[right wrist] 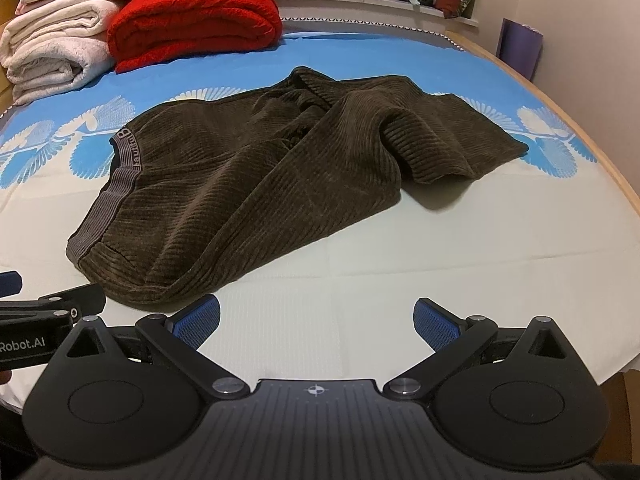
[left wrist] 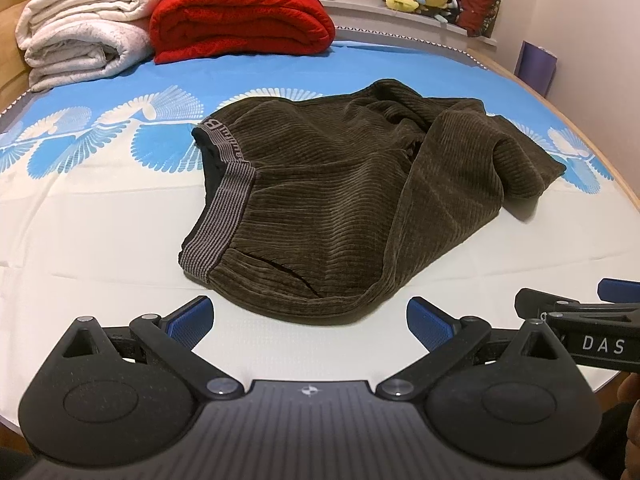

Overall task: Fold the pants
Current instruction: 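Move both grippers toward the brown corduroy pants on the bed, then grasp the grey waistband with the left gripper while the right gripper grasps a pant leg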

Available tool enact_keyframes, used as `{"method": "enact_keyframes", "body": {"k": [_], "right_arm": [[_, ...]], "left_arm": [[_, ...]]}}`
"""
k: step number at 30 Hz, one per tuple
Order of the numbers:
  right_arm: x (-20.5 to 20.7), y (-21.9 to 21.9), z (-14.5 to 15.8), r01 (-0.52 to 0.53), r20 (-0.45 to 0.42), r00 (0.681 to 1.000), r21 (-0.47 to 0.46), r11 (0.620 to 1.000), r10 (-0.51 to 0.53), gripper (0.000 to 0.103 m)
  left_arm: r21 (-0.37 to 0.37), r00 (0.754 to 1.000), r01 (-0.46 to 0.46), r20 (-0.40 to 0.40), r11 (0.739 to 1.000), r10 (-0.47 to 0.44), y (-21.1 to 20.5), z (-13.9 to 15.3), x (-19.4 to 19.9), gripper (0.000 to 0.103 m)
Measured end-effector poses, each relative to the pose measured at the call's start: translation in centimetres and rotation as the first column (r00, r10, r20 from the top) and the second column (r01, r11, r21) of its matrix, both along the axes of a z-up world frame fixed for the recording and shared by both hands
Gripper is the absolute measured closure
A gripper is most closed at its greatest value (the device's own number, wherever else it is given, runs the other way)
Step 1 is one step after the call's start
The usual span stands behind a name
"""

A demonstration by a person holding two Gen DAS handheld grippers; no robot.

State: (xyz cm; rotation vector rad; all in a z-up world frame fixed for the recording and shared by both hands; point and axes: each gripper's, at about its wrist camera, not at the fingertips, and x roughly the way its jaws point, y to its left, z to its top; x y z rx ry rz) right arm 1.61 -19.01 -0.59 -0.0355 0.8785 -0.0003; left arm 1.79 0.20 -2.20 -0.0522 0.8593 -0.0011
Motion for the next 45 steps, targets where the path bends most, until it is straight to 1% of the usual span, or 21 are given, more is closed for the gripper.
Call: {"method": "enact_keyframes", "body": {"k": [9, 14, 17, 19, 21, 24, 26, 28, 30, 31, 32, 33, 34, 35, 36, 37, 39, 40, 41, 44, 45], "right_arm": [[-0.2, -0.2, 0.5, 0.012, 0.040, 0.999, 0.011, 1.000, -0.013, 0.003], [-0.1, -1.2, 1.3, 0.048, 0.084, 0.995, 0.078, 0.996, -0.054, 0.008], [0.0, -2.4, 2.1, 0.088, 0.141, 0.984, 0.148, 0.985, -0.109, 0.010], [0.0, -3.0, 2.6, 0.137, 0.197, 0.967, 0.125, 0.983, -0.160, 0.011], [0.4, -3.5, 2.9, 0.170, 0.245, 0.950, 0.109, 0.979, -0.192, 0.011], [1.9, -4.4, 3.0, 0.139, 0.228, 0.959, 0.134, 0.981, -0.167, 0.011], [3.1, -4.9, 3.1, 0.081, 0.211, 0.970, 0.188, 0.979, -0.121, 0.013], [4.5, -5.1, 3.1, 0.058, 0.210, 0.972, 0.203, 0.978, -0.101, 0.014], [6.2, -4.9, 2.7, 0.063, 0.193, 0.977, 0.152, 0.986, -0.092, 0.017], [7.1, -4.8, 2.4, 0.063, 0.180, 0.980, 0.124, 0.990, -0.085, 0.024], [7.8, -4.4, 2.0, 0.060, 0.165, 0.983, 0.106, 0.992, -0.078, 0.027], [8.8, -4.4, 1.6, 0.056, 0.144, 0.987, 0.097, 0.994, -0.070, 0.032], [9.9, -4.3, 1.1, 0.050, 0.125, 0.990, 0.102, 0.994, -0.063, 0.041], [10.7, -4.3, 0.8, 0.049, 0.112, 0.992, 0.114, 0.992, -0.062, 0.046], [11.8, -4.3, 0.4, 0.046, 0.099, 0.993, 0.128, 0.991, -0.058, 0.053], [12.7, -4.1, 0.0, 0.037, 0.091, 0.995, 0.134, 0.990, -0.049, 0.058], [14.6, -3.4, -1.1, 0.018, 0.073, 0.997, 0.122, 0.992, -0.027, 0.066], [15.4, -3.0, -1.6, 0.015, 0.061, 0.998, 0.118, 0.993, -0.022, 0.066], [16.4, -2.6, -2.4, 0.006, 0.039, 0.999, 0.124, 0.992, -0.011, 0.066], [18.8, -1.4, -4.5, -0.002, -0.042, 0.999, 0.156, 0.988, 0.009, 0.066], [19.7, -1.1, -5.3, 0.003, -0.071, 0.997, 0.172, 0.985, 0.010, 0.066]], "left_arm": [[-0.010, 1.000, 0.013, 0.014, 1.000, -0.013, -0.1, 0.3, -0.1, 0.000], [-0.022, 0.999, 0.001, 0.052, 1.000, 0.000, 0.3, 1.0, -0.1, 0.000], [-0.019, 0.995, 0.000, 0.103, 1.000, 0.002, 0.8, 2.0, 0.1, 0.002], [-0.018, 0.990, 0.021, 0.142, 1.000, -0.018, 1.2, 3.1, 0.5, 0.002], [0.021, 0.977, 0.031, 0.212, 0.999, -0.035, 1.6, 4.5, 1.0, 0.003], [0.081, 0.963, 0.030, 0.266, 0.996, -0.050, 2.8, 6.4, 3.2, 0.003], [0.088, 0.961, 0.004, 0.277, 0.996, -0.028, 4.5, 7.0, 5.3, 0.003], [0.062, 0.961, -0.013, 0.277, 0.998, -0.005, 6.7, 6.6, 7.5, 0.003], [0.058, 0.967, -0.039, 0.254, 0.998, 0.023, 8.9, 4.4, 9.2, 0.013], [0.066, 0.974, -0.051, 0.223, 0.996, 0.035, 9.7, 2.8, 9.7, 0.032], [0.102, 0.992, -0.053, 0.117, 0.993, 0.041, 10.3, 1.1, 10.9, 0.067], [0.137, 0.997, -0.079, 0.011, 0.987, 0.078, 11.0, -0.1, 12.1, 0.085], [0.105, 0.995, -0.099, 0.001, 0.990, 0.099, 11.7, -0.3, 12.5, 0.088], [0.041, 0.995, -0.097, 0.004, 0.994, 0.097, 12.5, -0.3, 13.0, 0.088], [-0.002, 0.996, -0.091, 0.007, 0.996, 0.091, 13.0, -0.3, 13.4, 0.088], [-0.038, 0.996, -0.095, -0.003, 0.995, 0.095, 13.6, -0.5, 13.9, 0.088], [-0.098, 0.992, -0.120, -0.060, 0.988, 0.114, 14.3, -1.4, 15.0, 0.084], [-0.145, 0.988, -0.130, -0.103, 0.981, 0.116, 14.8, -2.0, 15.7, 0.076], [-0.178, 0.983, -0.139, -0.140, 0.974, 0.115, 14.8, -2.7, 16.2, 0.062], [-0.223, 0.974, -0.142, -0.206, 0.964, 0.096, 15.2, -4.5, 17.6, 0.042], [-0.233, 0.971, -0.140, -0.220, 0.962, 0.088, 15.3, -5.1, 18.1, 0.038]]}}
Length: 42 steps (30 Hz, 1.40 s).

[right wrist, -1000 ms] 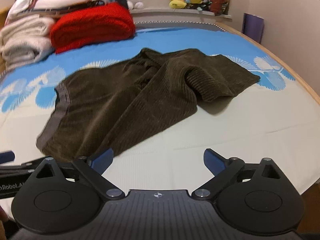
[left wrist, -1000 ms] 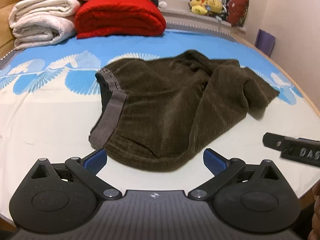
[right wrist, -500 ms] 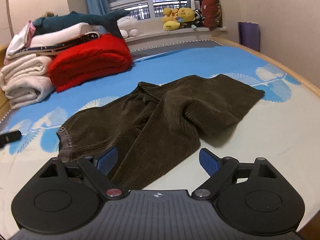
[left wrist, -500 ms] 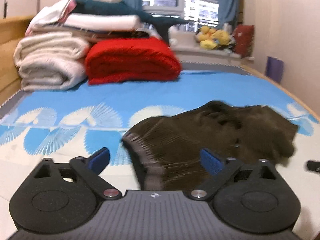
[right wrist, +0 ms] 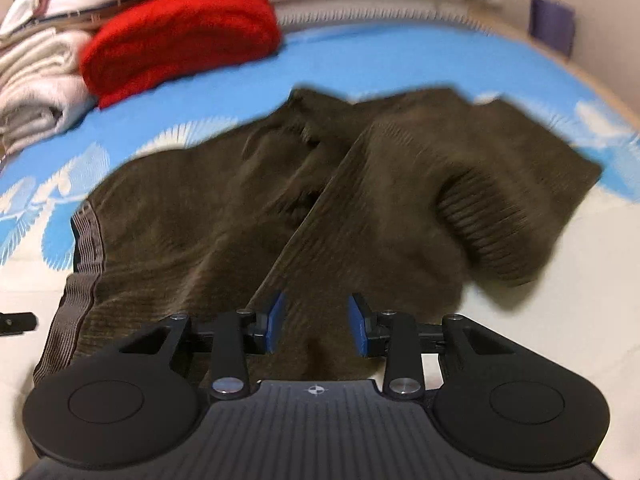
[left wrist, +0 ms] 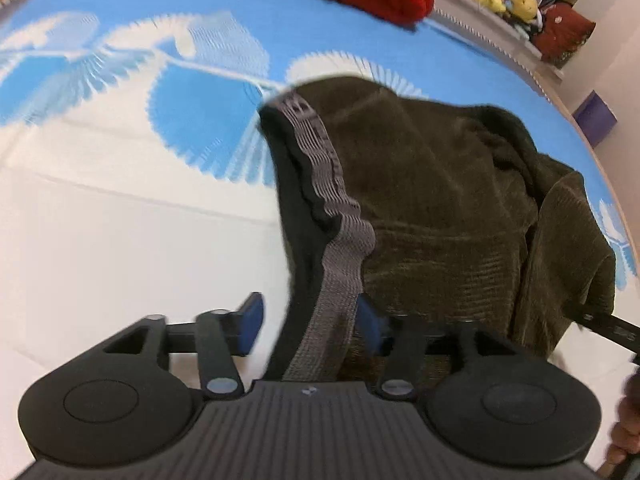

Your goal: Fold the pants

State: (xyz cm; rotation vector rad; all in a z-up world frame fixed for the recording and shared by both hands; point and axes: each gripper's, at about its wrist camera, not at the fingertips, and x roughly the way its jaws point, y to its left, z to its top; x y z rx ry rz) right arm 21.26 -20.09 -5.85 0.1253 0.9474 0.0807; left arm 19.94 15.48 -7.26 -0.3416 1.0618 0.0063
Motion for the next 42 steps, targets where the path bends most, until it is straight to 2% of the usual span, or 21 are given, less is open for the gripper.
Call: {"method": "enact_keyframes", "body": {"k": [2, 5, 7, 12, 13, 14, 15, 16, 18, 20, 24, 27, 29, 30, 32, 35, 36, 37, 39, 40, 42], "right_arm": [[1.1, 0.5, -1.1, 0.004, -0.037, 0.999, 0.023, 1.000, -0.003, 0.066], [2.5, 1.4, -2.6, 0.004, -0.086, 0.996, 0.041, 0.999, -0.001, 0.064], [3.1, 1.9, -3.4, 0.013, -0.109, 0.994, 0.052, 0.999, -0.007, 0.059], [3.3, 2.9, -4.1, 0.004, -0.108, 0.994, 0.011, 1.000, -0.003, 0.056], [3.2, 3.0, -4.0, -0.001, -0.105, 0.994, -0.001, 1.000, 0.001, 0.056], [3.1, 3.1, -3.9, -0.005, -0.101, 0.995, -0.005, 1.000, 0.004, 0.058], [3.0, 3.1, -3.7, -0.011, -0.098, 0.995, 0.002, 1.000, 0.011, 0.066], [2.8, 3.0, -3.5, -0.024, -0.096, 0.995, 0.023, 0.999, 0.026, 0.084], [2.5, 2.7, -2.8, -0.031, -0.084, 0.996, 0.034, 0.999, 0.033, 0.103], [1.9, 2.3, -1.7, -0.033, -0.061, 0.998, 0.006, 0.999, 0.033, 0.103], [0.6, 0.3, 1.1, -0.033, -0.008, 0.999, 0.038, 0.999, 0.033, 0.103], [-0.9, -1.0, 3.4, -0.113, 0.040, 0.993, 0.096, 0.989, 0.110, 0.103], [-2.3, -1.4, 4.4, -0.234, 0.045, 0.972, 0.159, 0.959, 0.229, 0.103], [-3.3, -1.1, 4.9, -0.322, 0.050, 0.947, 0.179, 0.930, 0.318, 0.103], [-5.5, 0.2, 5.2, -0.483, 0.053, 0.875, 0.152, 0.862, 0.481, 0.103], [-7.1, 1.3, 4.6, -0.573, 0.017, 0.818, 0.102, 0.813, 0.574, 0.103], [-7.2, 1.2, 4.7, -0.567, 0.025, 0.823, 0.087, 0.819, 0.567, 0.103], [-6.9, 0.8, 5.0, -0.537, 0.039, 0.844, 0.086, 0.839, 0.536, 0.103], [-5.9, -0.8, 5.7, -0.433, 0.085, 0.901, 0.112, 0.894, 0.426, 0.098], [-5.3, -1.7, 6.0, -0.374, 0.104, 0.926, 0.121, 0.920, 0.363, 0.088], [-4.0, -2.9, 6.1, -0.274, 0.118, 0.958, 0.116, 0.955, 0.261, 0.078]], "left_arm": [[-0.005, 1.000, -0.011, -0.015, 1.000, 0.011, -0.3, -0.9, 0.5, 0.027], [-0.021, 0.998, -0.017, -0.057, 1.000, 0.016, -0.4, -2.7, 1.7, 0.026], [-0.026, 0.996, -0.004, -0.091, 1.000, 0.001, -0.8, -3.8, 2.3, 0.026], [0.069, 0.997, 0.068, -0.045, 0.995, -0.065, -2.5, -4.4, 2.4, 0.025], [0.088, 0.996, 0.084, -0.038, 0.993, -0.081, -2.9, -4.4, 2.2, 0.029], [0.107, 0.993, 0.113, -0.025, 0.988, -0.111, -3.3, -4.4, 2.0, 0.042], [0.116, 0.991, 0.133, -0.016, 0.984, -0.132, -3.6, -4.3, 1.9, 0.047], [0.130, 0.990, 0.139, -0.011, 0.982, -0.139, -3.7, -4.2, 1.8, 0.054], [0.128, 0.990, 0.140, 0.000, 0.982, -0.141, -3.5, -3.9, 1.5, 0.063], [0.093, 0.993, 0.117, 0.023, 0.989, -0.120, -2.9, -3.1, 1.2, 0.072], [0.099, 0.984, 0.097, 0.138, 0.990, -0.110, -2.1, -0.1, -0.4, 0.076], [0.078, 0.974, 0.075, 0.208, 0.994, -0.090, -0.8, 2.7, -2.1, 0.078], [0.096, 0.966, 0.041, 0.251, 0.995, -0.064, 0.2, 4.6, -3.7, 0.079], [0.096, 0.965, 0.010, 0.259, 0.995, -0.035, 1.2, 5.4, -4.5, 0.079], [0.107, 0.966, -0.049, 0.258, 0.993, 0.020, 2.9, 6.3, -5.9, 0.079], [0.165, 0.973, -0.150, 0.202, 0.975, 0.115, 5.3, 6.2, -7.5, 0.079], [0.160, 0.976, -0.180, 0.152, 0.971, 0.156, 6.0, 5.6, -7.8, 0.078], [0.147, 0.977, -0.201, 0.105, 0.968, 0.187, 6.6, 5.1, -8.0, 0.078], [0.117, 0.974, -0.228, 0.035, 0.967, 0.225, 7.2, 4.6, -8.7, 0.075], [0.108, 0.971, -0.238, 0.034, 0.965, 0.236, 7.2, 4.8, -9.0, 0.073], [0.128, 0.971, -0.236, 0.070, 0.963, 0.229, 7.0, 4.8, -9.4, 0.071]]}}
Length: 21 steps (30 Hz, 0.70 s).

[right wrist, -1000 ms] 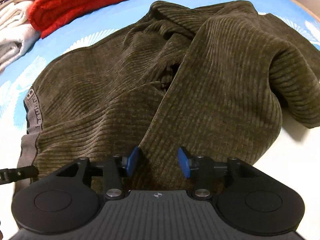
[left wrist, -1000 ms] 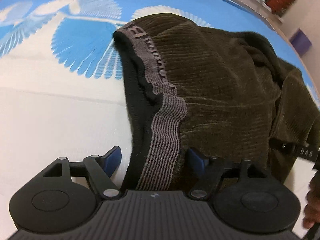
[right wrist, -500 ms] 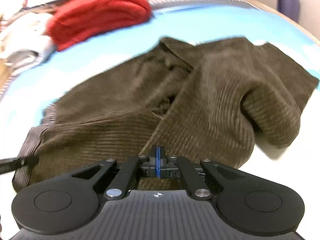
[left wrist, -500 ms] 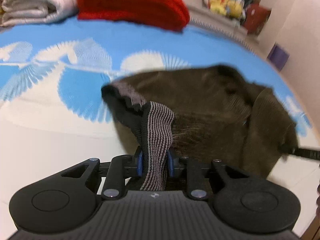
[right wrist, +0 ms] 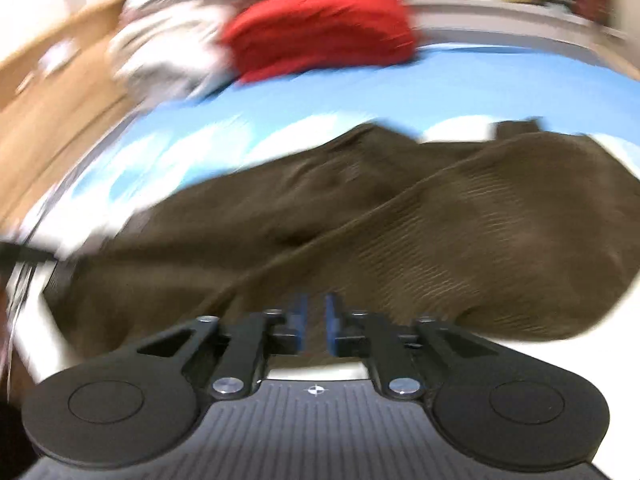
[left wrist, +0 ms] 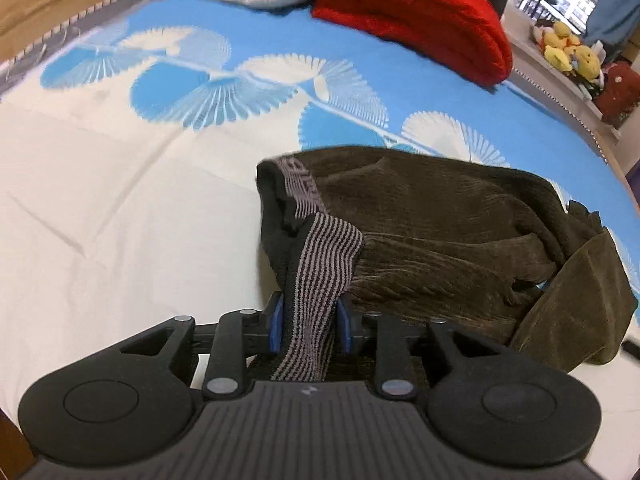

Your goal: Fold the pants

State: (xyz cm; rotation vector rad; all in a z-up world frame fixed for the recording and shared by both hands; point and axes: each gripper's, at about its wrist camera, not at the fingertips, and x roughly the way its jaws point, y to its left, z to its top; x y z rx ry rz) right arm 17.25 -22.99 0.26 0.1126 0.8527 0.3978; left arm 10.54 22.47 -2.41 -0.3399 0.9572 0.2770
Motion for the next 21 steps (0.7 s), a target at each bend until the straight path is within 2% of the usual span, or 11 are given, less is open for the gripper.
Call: {"method": "enact_keyframes", "body": {"k": [2, 6, 8, 12, 14, 18, 21], "right_arm": [[1.1, -1.0, 0.1, 0.085, 0.022, 0.996, 0.000, 0.996, -0.085, 0.075], [3.7, -1.3, -1.9, 0.188, -0.026, 0.982, 0.015, 0.982, -0.187, 0.074], [4.9, -1.0, -2.6, 0.194, -0.057, 0.980, 0.025, 0.981, -0.193, 0.074], [6.8, 1.0, -4.1, 0.241, -0.089, 0.966, -0.009, 0.971, -0.241, 0.073], [8.2, 1.5, -4.9, 0.264, -0.120, 0.958, 0.001, 0.965, -0.262, 0.073], [10.3, 3.1, -6.4, 0.266, -0.191, 0.949, 0.059, 0.962, -0.250, 0.071], [11.5, 4.2, -7.6, 0.277, -0.224, 0.940, 0.066, 0.959, -0.256, 0.071]], "left_arm": [[0.007, 1.000, -0.015, -0.005, 1.000, 0.015, 0.2, -0.9, 0.2, 0.069], [-0.080, 0.991, -0.073, -0.119, 0.994, 0.063, 1.8, -3.9, 2.5, 0.061], [-0.097, 0.986, -0.097, -0.143, 0.991, 0.082, 2.6, -4.6, 3.0, 0.050], [-0.123, 0.978, -0.124, -0.183, 0.985, 0.100, 3.8, -5.6, 3.9, 0.036], [-0.118, 0.971, -0.127, -0.219, 0.985, 0.099, 4.0, -6.5, 4.0, 0.024], [-0.146, 0.962, -0.130, -0.258, 0.981, 0.090, 4.5, -7.4, 4.0, 0.024], [-0.141, 0.967, -0.097, -0.246, 0.985, 0.060, 4.3, -7.5, 4.4, 0.031]]}}
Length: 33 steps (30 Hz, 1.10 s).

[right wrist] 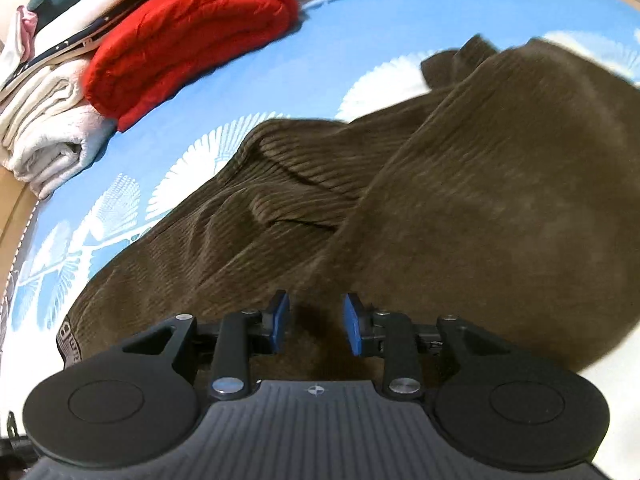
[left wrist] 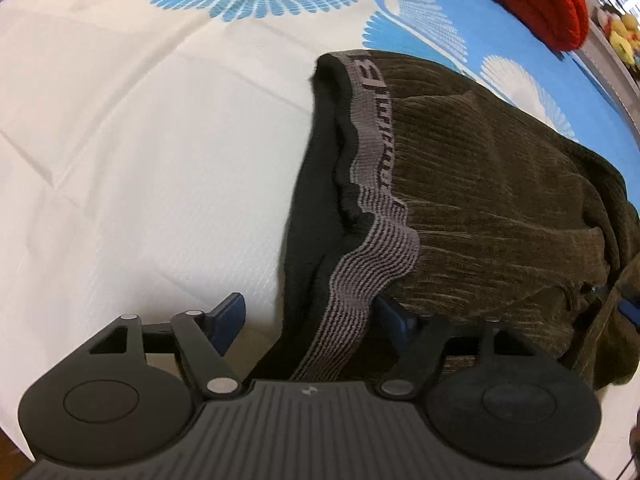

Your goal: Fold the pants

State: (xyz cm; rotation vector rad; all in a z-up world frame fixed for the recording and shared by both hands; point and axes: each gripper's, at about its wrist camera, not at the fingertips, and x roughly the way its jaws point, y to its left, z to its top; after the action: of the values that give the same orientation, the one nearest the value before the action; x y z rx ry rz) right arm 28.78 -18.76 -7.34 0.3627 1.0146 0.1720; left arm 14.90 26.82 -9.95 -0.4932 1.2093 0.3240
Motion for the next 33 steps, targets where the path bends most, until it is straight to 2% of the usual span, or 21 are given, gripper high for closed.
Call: {"method": "enact_keyframes", "body": {"k": [2, 4, 6, 7, 8, 10, 17, 19, 23, 24, 26, 27, 29, 31, 33], "right_arm": [[0.5, 0.5, -0.6, 0.010, -0.018, 1.000, -0.005, 1.000, -0.010, 0.071], [1.0, 1.0, -1.2, 0.025, -0.032, 0.999, -0.022, 0.999, -0.025, 0.071], [1.1, 1.4, -1.3, 0.017, -0.037, 0.999, -0.044, 0.999, -0.019, 0.073], [1.1, 1.5, -1.2, 0.008, -0.034, 0.999, -0.053, 0.999, -0.010, 0.087], [1.0, 1.4, -1.0, -0.007, -0.034, 0.999, -0.057, 0.998, 0.005, 0.097], [0.5, 0.9, 0.0, -0.033, -0.019, 0.999, -0.070, 0.997, 0.032, 0.101], [-3.5, -4.7, 2.6, -0.130, -0.018, 0.991, -0.058, 0.990, 0.129, 0.102], [-4.8, -6.4, 2.8, -0.146, -0.053, 0.988, -0.050, 0.988, 0.143, 0.103], [-7.0, -8.4, 2.2, -0.211, -0.207, 0.959, -0.068, 0.975, 0.193, 0.103], [-7.6, -8.3, 2.4, -0.243, -0.197, 0.955, -0.095, 0.965, 0.221, 0.103], [-8.5, -8.7, 3.6, -0.260, -0.120, 0.961, -0.108, 0.959, 0.247, 0.103], [-8.5, -9.3, 4.1, -0.237, -0.080, 0.970, -0.088, 0.967, 0.230, 0.102], [-8.4, -11.3, 5.4, -0.131, 0.022, 0.991, -0.054, 0.990, 0.132, 0.096], [-7.8, -13.0, 5.8, -0.003, 0.085, 0.996, 0.003, 1.000, 0.003, 0.070], [-6.7, -13.9, 5.3, 0.065, 0.088, 0.994, 0.065, 0.996, -0.071, 0.067]], "left_arm": [[-0.001, 1.000, 0.026, 0.014, 1.000, -0.026, -0.2, 0.1, 0.2, 0.045], [-0.016, 0.998, 0.050, 0.030, 0.999, -0.049, -0.3, 0.2, 0.3, 0.054], [-0.008, 0.997, 0.071, 0.031, 0.997, -0.070, -0.3, 0.3, 0.3, 0.058], [-0.006, 0.996, 0.078, 0.032, 0.997, -0.078, -0.4, 0.3, 0.3, 0.061], [-0.004, 0.996, 0.082, 0.032, 0.997, -0.082, -0.5, 0.3, 0.3, 0.063], [-0.001, 0.996, 0.085, 0.033, 0.996, -0.085, -0.6, 0.4, 0.3, 0.066], [0.043, 0.995, 0.081, 0.058, 0.996, -0.084, -1.3, 1.2, -0.2, 0.071], [0.062, 0.993, 0.089, 0.071, 0.994, -0.094, -1.7, 1.7, -0.7, 0.073], [0.081, 0.991, 0.111, 0.069, 0.991, -0.117, -2.1, 2.0, -1.2, 0.074], [0.077, 0.991, 0.110, 0.070, 0.991, -0.116, -2.0, 2.0, -1.2, 0.074], [0.054, 0.993, 0.096, 0.065, 0.994, -0.100, -1.7, 1.9, -1.0, 0.072], [0.037, 0.995, 0.079, 0.064, 0.996, -0.082, -1.5, 1.8, -1.0, 0.072], [0.010, 0.997, 0.048, 0.062, 0.999, -0.049, -1.0, 1.6, -0.9, 0.070], [0.000, 0.998, 0.037, 0.055, 0.999, -0.036, -1.0, 1.4, -0.8, 0.068], [0.001, 0.998, 0.042, 0.052, 0.999, -0.042, -1.1, 1.3, -0.7, 0.064]]}}
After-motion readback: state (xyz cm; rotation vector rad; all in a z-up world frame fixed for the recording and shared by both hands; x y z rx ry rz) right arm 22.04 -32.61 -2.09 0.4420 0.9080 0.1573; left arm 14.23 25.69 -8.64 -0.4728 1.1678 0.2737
